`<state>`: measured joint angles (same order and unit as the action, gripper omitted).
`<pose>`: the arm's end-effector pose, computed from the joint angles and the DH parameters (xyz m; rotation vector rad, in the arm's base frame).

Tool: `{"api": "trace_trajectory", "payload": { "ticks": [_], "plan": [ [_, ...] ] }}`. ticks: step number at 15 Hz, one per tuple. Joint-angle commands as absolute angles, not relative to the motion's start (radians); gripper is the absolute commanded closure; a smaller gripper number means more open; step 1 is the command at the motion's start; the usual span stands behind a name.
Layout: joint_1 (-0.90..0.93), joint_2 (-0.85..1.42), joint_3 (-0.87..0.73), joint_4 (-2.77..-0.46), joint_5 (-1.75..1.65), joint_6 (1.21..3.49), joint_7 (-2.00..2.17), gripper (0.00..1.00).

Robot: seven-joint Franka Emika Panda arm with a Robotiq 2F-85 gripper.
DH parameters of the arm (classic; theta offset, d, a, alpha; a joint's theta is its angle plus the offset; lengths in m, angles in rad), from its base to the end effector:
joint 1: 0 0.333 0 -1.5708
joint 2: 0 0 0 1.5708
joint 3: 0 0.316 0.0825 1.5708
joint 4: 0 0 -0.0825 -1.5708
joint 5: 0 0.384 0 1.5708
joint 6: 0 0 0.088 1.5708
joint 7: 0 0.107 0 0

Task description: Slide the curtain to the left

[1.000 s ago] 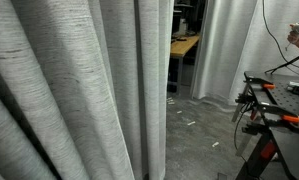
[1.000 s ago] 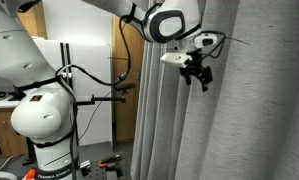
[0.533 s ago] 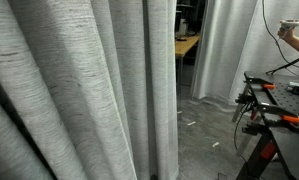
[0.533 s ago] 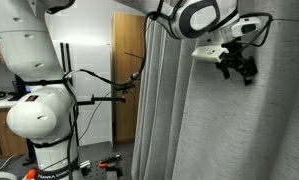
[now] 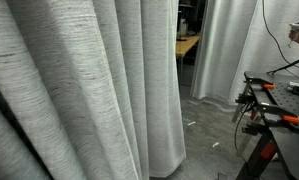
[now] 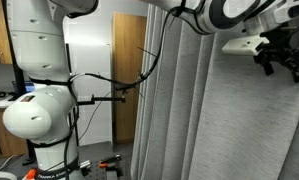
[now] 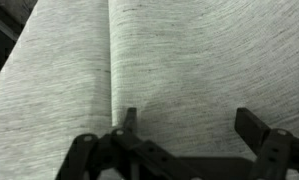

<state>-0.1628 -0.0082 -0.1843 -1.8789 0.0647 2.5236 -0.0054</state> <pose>0.5696 -0.2071 0.5834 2.8666 -0.5547 0.9873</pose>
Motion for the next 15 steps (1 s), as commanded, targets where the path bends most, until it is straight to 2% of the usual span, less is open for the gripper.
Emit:
{"api": "trace_trajectory", "payload": {
  "ticks": [1, 15],
  "plan": [
    [-0.188, 0.006, -0.2, -1.85, -0.003, 2.501, 0.059, 0.0],
    [-0.237, -0.069, -0.242, -1.918, -0.066, 2.484, 0.068, 0.0]
  ]
}}
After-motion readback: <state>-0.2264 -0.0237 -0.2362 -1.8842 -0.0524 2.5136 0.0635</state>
